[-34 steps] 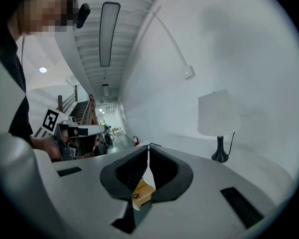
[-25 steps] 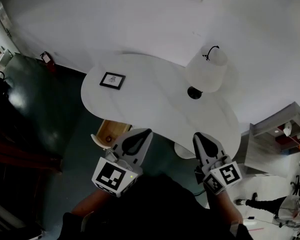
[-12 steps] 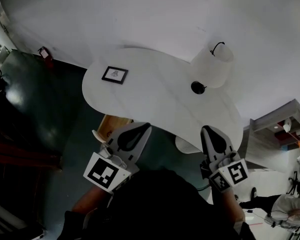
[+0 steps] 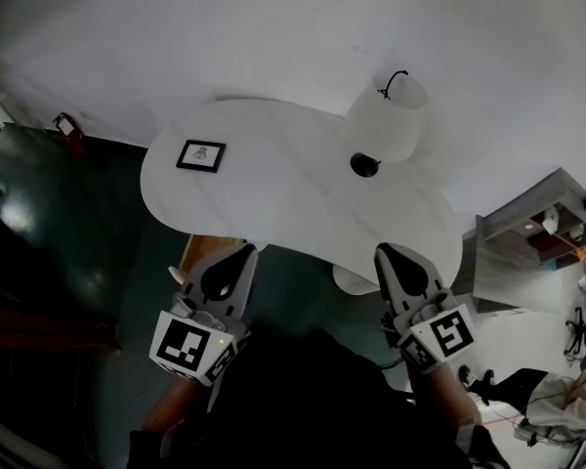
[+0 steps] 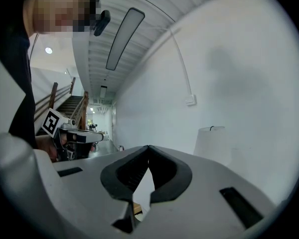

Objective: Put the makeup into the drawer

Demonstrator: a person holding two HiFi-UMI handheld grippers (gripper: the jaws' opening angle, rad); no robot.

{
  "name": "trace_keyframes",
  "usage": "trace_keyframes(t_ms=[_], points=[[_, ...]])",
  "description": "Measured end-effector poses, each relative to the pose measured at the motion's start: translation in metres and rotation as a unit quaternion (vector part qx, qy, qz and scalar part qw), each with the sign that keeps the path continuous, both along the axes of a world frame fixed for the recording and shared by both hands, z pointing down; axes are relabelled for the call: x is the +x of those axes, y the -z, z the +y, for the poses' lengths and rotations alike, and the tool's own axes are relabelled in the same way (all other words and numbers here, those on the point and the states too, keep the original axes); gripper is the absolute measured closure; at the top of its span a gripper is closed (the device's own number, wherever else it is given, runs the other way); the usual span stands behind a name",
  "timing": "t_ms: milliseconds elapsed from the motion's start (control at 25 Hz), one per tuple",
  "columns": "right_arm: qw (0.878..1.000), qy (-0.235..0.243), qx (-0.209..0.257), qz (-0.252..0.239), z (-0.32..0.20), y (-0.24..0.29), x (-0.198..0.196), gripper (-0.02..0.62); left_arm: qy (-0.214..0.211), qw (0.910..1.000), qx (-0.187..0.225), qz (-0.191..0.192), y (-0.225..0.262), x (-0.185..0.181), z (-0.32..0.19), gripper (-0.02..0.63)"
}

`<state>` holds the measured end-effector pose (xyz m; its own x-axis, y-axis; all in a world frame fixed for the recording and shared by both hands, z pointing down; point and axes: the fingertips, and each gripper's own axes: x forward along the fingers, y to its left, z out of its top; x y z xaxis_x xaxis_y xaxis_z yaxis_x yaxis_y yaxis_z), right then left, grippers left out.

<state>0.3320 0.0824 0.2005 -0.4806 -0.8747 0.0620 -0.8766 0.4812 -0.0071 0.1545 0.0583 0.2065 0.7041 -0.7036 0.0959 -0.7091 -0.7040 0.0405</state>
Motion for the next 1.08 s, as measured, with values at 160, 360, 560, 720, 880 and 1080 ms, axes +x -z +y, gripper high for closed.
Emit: trace_keyframes(t_ms=[160,360,560,720,880,1080], points=[[1.000,-0.003,-0.004,0.003,0.006,-0.003,0.003,0.578,-0.006,1.0000,0.000,-0.003,0.001,0.008,-0.001,0.595],[1.000,-0.003,0.002,0.004,0.010,-0.001,0.003,0.578,-0.018,0.9998,-0.001,-0.008,0.001,0.015,0.001,0.595],[1.000,-0.016,0.006,0.003,0.012,0.003,0.013,0.578,-0.023,0.9997,-0.001,-0.005,0.002,0.020,-0.001,0.595],[1.000,-0.021,0.006,0.002,0.009,0.004,0.019,0.580,-0.027,0.9996,-0.004,-0.008,0.001,0.023,-0.004,0.595],[1.000,-0.023,0.004,0.004,0.006,0.003,0.020,0.579,-0.028,0.9995,-0.011,-0.008,-0.002,0.025,-0.007,0.595],[1.000,-0.022,0.003,0.006,0.007,-0.001,0.020,0.579,-0.032,0.9994,-0.008,-0.008,-0.006,0.024,-0.007,0.595]])
